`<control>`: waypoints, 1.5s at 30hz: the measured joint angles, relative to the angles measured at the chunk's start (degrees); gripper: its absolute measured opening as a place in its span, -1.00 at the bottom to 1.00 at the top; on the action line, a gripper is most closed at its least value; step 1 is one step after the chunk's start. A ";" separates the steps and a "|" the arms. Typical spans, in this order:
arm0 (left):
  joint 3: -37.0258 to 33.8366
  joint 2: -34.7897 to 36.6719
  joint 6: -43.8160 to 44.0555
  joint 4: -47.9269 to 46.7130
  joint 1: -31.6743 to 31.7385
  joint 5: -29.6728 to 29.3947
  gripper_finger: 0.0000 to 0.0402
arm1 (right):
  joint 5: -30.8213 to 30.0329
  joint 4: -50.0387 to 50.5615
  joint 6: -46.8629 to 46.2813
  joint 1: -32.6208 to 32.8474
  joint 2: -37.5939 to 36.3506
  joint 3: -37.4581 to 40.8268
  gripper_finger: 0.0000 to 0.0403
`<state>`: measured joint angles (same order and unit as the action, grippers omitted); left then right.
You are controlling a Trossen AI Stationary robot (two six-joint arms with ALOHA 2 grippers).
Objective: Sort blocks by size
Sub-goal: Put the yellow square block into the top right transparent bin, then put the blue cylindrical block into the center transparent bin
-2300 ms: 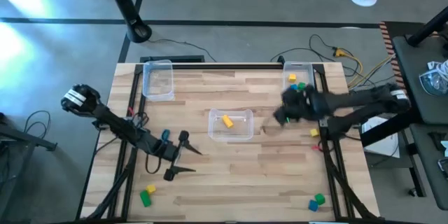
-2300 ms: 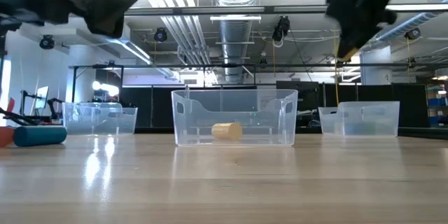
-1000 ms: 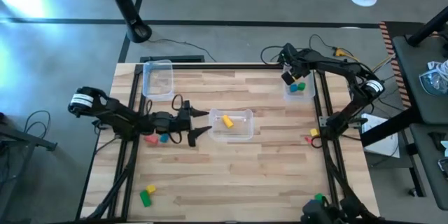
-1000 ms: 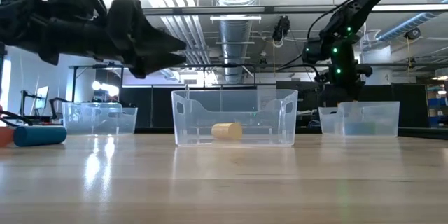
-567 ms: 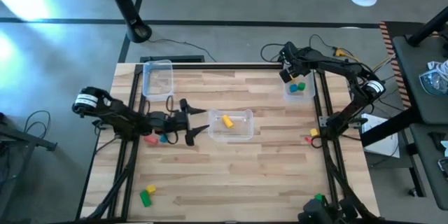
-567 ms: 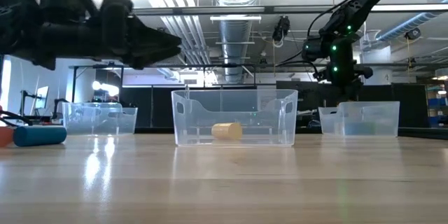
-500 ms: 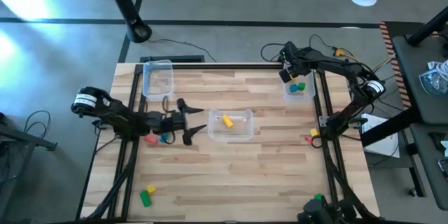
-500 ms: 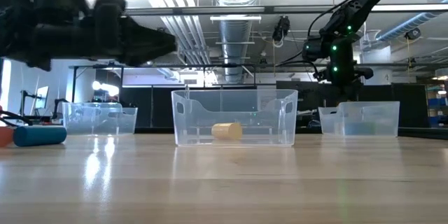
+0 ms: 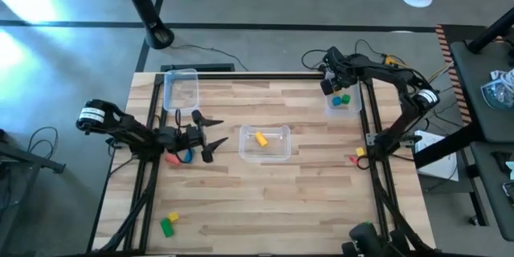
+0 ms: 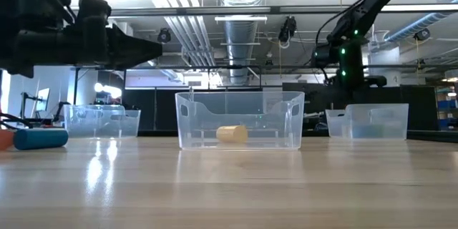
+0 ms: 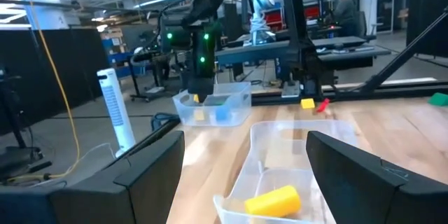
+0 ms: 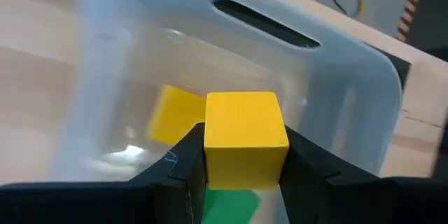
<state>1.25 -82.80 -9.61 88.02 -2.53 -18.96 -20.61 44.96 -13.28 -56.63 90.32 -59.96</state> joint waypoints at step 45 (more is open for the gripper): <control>8.89 21.82 18.67 -55.74 0.03 0.29 0.38 | 7.14 -21.05 8.10 32.60 -24.00 5.68 0.38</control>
<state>10.14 -60.98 9.05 32.28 -2.50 -18.67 -13.47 23.91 -5.18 -24.03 66.32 -54.28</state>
